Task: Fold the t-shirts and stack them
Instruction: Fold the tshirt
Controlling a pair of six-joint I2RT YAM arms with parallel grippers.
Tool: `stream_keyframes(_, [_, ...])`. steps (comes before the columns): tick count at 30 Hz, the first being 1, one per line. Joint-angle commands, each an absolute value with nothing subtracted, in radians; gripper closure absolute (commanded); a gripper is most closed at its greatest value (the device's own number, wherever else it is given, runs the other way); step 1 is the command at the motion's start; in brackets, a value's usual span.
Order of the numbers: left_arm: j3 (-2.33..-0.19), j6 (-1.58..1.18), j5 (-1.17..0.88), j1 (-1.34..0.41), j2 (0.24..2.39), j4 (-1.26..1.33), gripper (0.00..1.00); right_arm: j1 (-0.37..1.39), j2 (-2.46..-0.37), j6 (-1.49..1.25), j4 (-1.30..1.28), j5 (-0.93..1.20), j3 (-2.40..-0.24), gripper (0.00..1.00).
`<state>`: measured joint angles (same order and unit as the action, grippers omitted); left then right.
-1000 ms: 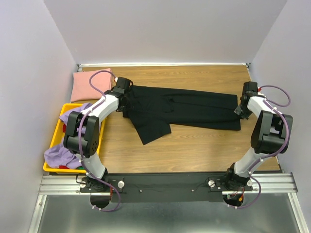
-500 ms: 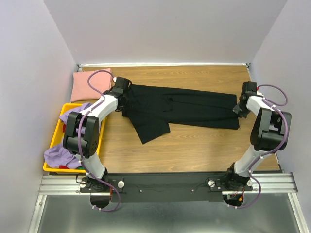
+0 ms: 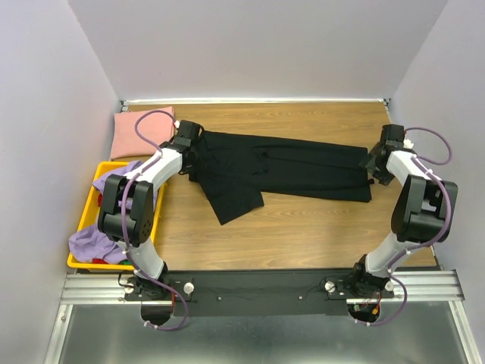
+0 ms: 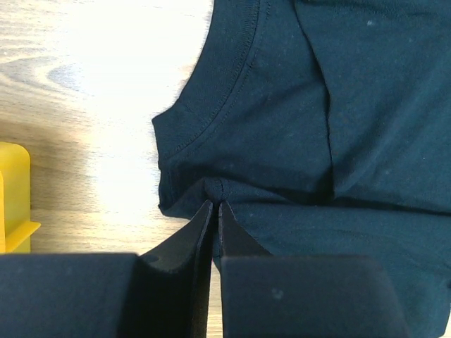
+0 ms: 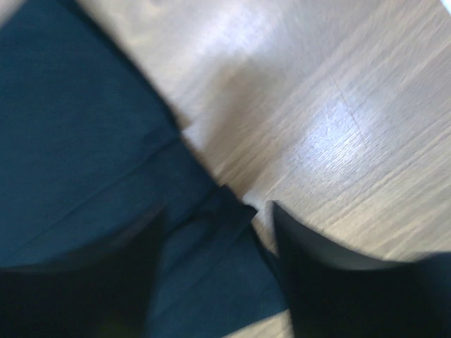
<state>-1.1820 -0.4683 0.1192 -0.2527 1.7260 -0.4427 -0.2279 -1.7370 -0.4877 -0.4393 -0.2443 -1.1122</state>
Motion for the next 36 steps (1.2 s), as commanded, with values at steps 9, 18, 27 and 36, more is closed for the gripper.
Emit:
stream_keyframes(9, [-1.259, -0.459, 0.129, -0.247, 1.715, -0.453, 0.94, 0.053, -1.485, -0.374, -0.422, -0.020, -1.063, 0.09])
stream_keyframes(18, [-1.353, -0.434, 0.143, -0.247, 1.798, -0.472, 0.94, 0.319, -1.446, -0.376, -0.269, 0.194, -0.965, 0.16])
stream_keyframes(27, [-1.477, -0.430, 0.170, -0.247, 1.930, -0.486, 0.94, 0.497, -1.545, -0.425, -0.082, 0.284, -0.890, 0.22])
stream_keyframes(36, [-1.525, -0.425, 0.196, -0.245, 1.956, -0.476, 0.57, 0.606, -1.684, -0.500, 0.104, 0.278, -0.883, 0.24])
